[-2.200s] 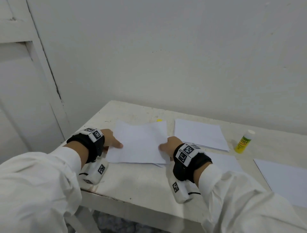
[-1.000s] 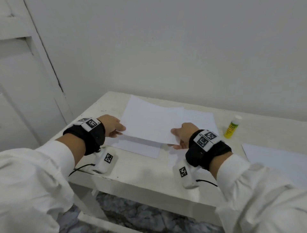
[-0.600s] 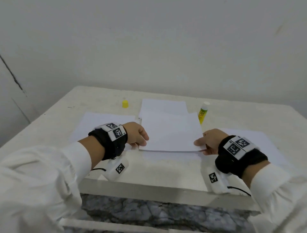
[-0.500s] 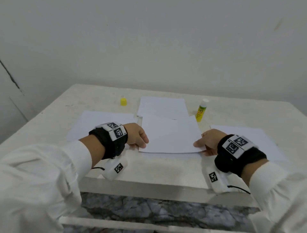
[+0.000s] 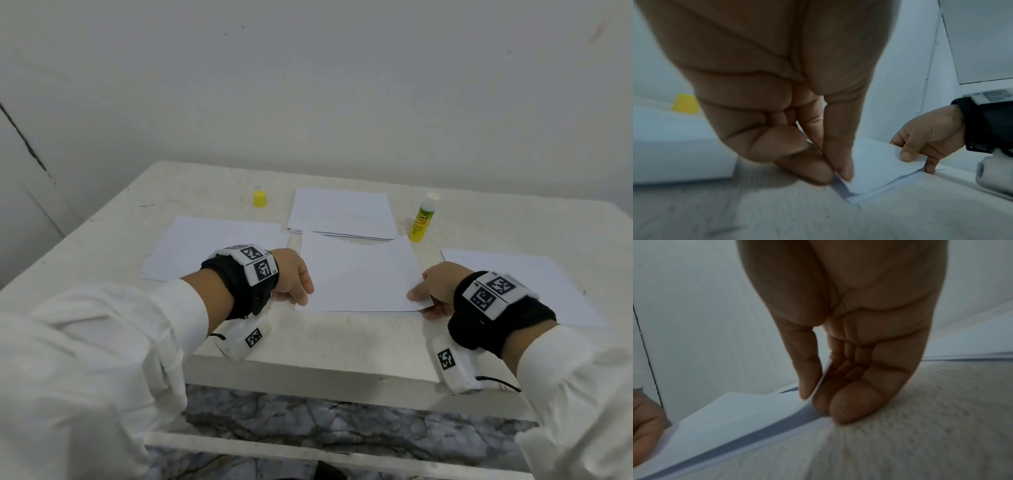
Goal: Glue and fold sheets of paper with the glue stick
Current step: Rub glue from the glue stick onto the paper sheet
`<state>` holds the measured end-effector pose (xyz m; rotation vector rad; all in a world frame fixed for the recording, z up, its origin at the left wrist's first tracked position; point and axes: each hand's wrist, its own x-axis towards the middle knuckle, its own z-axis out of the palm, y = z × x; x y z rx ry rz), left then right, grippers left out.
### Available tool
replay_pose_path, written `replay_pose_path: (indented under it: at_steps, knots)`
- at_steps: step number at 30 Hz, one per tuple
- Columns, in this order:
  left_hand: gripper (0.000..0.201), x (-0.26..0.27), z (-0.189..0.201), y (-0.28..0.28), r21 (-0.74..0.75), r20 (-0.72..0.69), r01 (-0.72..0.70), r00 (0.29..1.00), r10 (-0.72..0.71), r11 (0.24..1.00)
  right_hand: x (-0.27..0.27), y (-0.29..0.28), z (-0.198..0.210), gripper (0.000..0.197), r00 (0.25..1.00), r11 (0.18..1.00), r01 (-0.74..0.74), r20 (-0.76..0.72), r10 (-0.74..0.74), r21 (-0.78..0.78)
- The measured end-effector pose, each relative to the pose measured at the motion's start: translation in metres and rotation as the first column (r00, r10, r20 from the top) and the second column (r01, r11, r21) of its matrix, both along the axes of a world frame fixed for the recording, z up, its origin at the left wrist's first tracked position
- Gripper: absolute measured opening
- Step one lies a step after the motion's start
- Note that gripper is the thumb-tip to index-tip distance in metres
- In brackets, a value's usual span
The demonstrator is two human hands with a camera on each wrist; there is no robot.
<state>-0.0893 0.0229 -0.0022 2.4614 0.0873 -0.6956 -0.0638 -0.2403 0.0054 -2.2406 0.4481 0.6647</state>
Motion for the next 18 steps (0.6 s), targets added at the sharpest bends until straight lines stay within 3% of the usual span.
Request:
replay_pose_path:
  at_steps: [13,18]
  knots:
    - [0.018,-0.004,0.004,-0.004,0.028,0.007,0.008,1.0,-0.009,1.0,0.002,0.001,-0.002,0.018,1.0,1.0,-0.008,0.014,0.008,-0.016]
    - [0.017,-0.003,0.003,-0.007,0.077,0.004,0.027,1.0,-0.028,0.997,0.003,0.0,0.012,0.029,0.979,0.946,-0.194,0.003,0.202,-0.259]
